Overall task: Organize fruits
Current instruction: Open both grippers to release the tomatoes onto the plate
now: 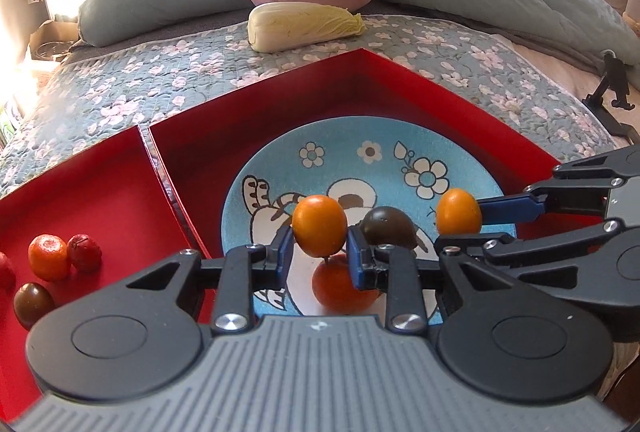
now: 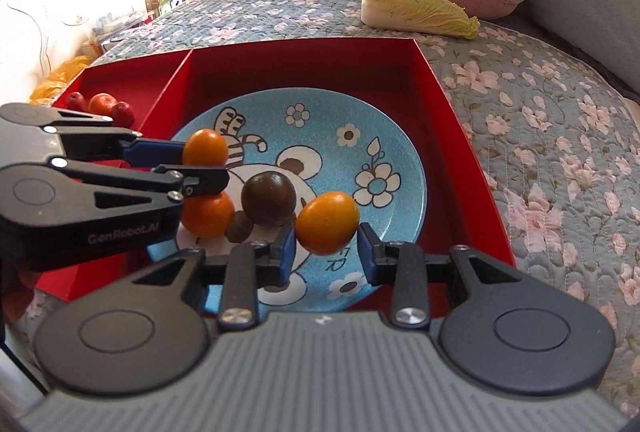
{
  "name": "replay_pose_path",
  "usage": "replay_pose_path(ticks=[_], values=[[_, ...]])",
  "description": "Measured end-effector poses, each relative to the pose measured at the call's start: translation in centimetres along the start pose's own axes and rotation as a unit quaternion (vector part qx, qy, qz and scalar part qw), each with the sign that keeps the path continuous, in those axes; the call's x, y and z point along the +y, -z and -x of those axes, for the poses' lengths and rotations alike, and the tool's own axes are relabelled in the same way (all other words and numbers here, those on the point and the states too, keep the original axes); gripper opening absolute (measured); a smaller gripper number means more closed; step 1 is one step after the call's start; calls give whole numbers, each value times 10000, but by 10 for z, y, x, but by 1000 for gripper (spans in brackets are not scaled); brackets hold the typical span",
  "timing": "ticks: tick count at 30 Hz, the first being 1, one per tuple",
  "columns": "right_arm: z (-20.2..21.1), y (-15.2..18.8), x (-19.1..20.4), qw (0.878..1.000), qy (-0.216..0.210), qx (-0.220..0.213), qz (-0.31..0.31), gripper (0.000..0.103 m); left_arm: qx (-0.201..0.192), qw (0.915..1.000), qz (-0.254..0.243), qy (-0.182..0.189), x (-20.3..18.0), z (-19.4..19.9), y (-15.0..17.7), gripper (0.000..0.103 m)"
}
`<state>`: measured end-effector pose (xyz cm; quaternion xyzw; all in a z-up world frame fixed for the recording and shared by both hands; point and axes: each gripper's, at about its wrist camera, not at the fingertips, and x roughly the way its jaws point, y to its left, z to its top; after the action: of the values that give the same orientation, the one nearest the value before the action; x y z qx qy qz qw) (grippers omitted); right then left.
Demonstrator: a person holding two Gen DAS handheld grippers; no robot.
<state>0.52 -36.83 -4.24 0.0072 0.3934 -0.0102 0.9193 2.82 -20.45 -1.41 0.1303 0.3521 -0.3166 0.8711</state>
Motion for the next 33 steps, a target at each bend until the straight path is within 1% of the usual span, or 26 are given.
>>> replay_pose_path(ticks=[9, 10, 11, 13, 19, 22, 23, 24, 25, 33], values=[[-12, 1, 7, 9998, 6, 194, 77, 37, 39, 10000, -39, 62, 0, -8, -1, 35], [-13, 1, 7, 9998, 10, 199, 68, 37, 42, 10000, -57, 61, -1, -7, -1, 36], [-13, 1, 7, 9998, 16, 204, 58, 37, 36, 10000, -80, 42, -1, -7, -1, 42], [-15, 0, 7, 9998, 34, 215, 39, 37, -10, 10000, -97, -12, -2, -5, 0, 50], [-19, -2, 9, 9997, 98, 187, 89, 38, -37, 10000, -2, -41, 1, 0, 1, 52], [-19, -3, 10, 9996, 127, 210, 119, 37, -76, 9999, -7, -92, 0, 6, 3, 58], [-19, -2, 10, 9995, 166, 224, 114, 40, -96, 9999, -14, -108, 0, 8, 3, 60], [-18, -2, 10, 9994, 226, 230, 112, 44, -115, 9999, -15, -121, 0, 11, 4, 61], [-16, -1, 9, 9993, 276, 219, 112, 45, -130, 9998, -17, -125, 0, 14, 5, 61], [5, -2, 6, 9992, 385, 81, 16, 45, -221, 9996, -99, -125, -6, 37, 12, 62]])
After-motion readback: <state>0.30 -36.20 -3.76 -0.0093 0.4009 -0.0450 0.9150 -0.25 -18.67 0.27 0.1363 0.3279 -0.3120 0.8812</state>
